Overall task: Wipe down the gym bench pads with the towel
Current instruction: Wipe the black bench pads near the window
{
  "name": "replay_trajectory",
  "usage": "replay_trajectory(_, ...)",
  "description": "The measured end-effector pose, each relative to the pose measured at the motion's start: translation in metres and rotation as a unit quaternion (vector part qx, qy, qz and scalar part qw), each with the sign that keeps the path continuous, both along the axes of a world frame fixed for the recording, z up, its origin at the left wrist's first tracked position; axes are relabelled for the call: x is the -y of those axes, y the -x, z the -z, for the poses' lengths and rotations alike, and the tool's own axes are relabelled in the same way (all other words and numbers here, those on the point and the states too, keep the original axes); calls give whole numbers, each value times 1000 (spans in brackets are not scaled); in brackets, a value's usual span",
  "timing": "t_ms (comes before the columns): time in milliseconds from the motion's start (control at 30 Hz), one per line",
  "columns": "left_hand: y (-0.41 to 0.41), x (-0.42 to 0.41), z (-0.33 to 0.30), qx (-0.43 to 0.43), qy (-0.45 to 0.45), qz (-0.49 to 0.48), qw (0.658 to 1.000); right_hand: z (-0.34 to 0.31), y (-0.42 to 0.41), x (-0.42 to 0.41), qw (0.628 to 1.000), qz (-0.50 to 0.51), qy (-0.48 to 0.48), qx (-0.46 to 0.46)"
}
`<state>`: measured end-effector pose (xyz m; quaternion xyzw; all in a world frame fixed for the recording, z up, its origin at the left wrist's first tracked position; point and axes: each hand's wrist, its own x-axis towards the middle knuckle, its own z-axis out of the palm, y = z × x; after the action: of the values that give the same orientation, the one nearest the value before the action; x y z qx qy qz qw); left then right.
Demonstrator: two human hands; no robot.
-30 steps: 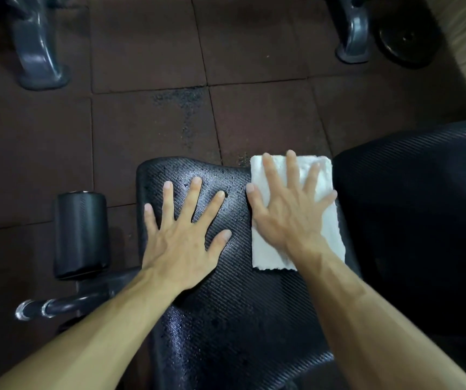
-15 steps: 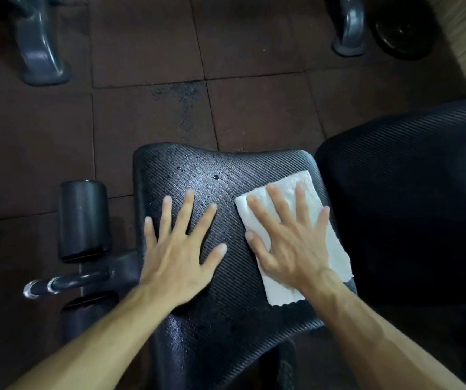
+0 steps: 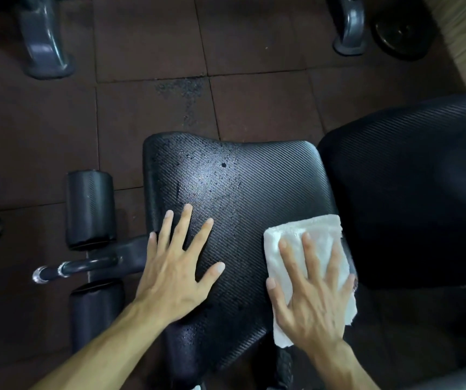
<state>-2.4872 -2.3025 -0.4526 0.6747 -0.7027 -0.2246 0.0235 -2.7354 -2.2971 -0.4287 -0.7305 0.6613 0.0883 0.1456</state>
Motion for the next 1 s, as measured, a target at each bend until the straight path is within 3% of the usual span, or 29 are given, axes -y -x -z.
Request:
replay_trajectory(200,-26,-9,0,-21,6,-22,1000,4,-39,-46,997,-66,15,46)
replay_trajectory(433,-48,-12,3,-17,11,-19,1000,12,-59,-43,997,-74,2,28)
replay_trajectory(733,-61,20,-3,2,10,-68,998,6,-110,53,1000,-6,-7,25)
replay_trajectory(1000,-83,49,-4,54,-7,-61,997,13,-147,117,998,-36,20,37)
